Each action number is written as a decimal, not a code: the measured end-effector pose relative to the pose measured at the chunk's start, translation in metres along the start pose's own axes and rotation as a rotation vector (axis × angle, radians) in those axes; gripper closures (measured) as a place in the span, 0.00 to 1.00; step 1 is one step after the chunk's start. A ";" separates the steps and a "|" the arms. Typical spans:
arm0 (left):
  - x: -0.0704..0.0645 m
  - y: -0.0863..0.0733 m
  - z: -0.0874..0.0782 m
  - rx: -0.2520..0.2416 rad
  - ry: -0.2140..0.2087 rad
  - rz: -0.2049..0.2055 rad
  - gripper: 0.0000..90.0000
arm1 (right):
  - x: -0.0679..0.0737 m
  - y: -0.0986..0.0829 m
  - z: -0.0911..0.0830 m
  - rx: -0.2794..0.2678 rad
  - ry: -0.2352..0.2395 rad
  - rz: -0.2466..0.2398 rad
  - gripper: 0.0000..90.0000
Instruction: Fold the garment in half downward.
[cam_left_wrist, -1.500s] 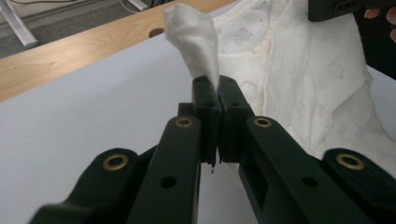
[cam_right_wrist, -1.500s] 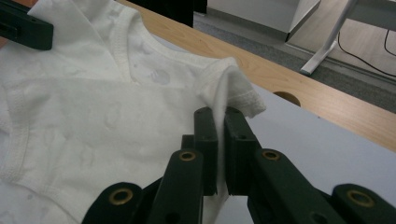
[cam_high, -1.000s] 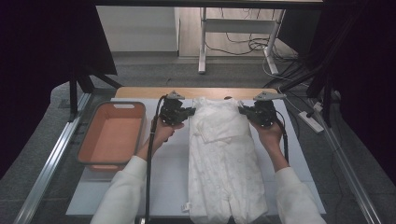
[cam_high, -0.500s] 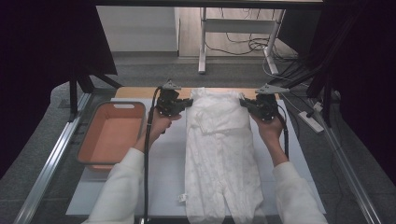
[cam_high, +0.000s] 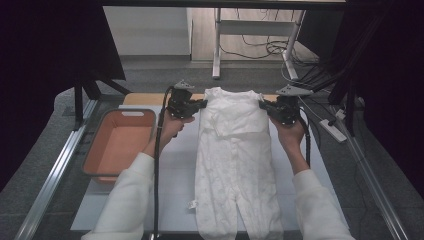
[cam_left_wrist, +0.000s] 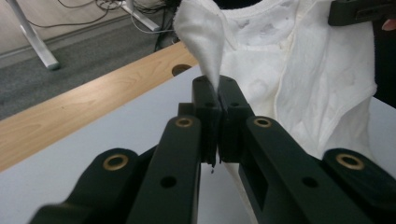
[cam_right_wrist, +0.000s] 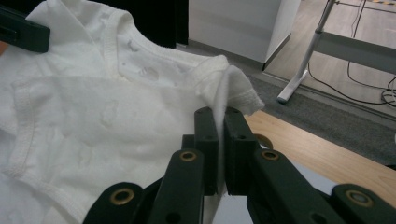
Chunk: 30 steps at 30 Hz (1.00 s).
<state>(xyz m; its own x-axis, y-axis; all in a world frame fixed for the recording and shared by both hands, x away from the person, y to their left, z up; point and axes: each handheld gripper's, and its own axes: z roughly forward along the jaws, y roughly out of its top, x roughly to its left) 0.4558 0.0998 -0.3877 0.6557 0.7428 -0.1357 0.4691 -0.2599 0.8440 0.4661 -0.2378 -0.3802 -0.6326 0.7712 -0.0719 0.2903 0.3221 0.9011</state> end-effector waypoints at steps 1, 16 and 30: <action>0.000 0.004 -0.001 0.001 0.000 0.005 0.97 | -0.001 0.002 -0.001 -0.006 -0.004 0.000 0.95; -0.002 0.009 -0.006 -0.007 -0.006 0.020 0.97 | 0.001 0.014 -0.016 -0.062 -0.008 -0.017 0.95; -0.004 -0.013 0.008 0.021 -0.033 0.019 0.97 | -0.005 -0.010 0.000 -0.027 0.016 0.012 0.95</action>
<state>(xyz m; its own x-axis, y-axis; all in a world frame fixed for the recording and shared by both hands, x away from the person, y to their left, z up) 0.4517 0.0953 -0.4021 0.6837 0.7167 -0.1371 0.4684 -0.2870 0.8356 0.4668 -0.2451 -0.3891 -0.6404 0.7661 -0.0540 0.2789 0.2974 0.9131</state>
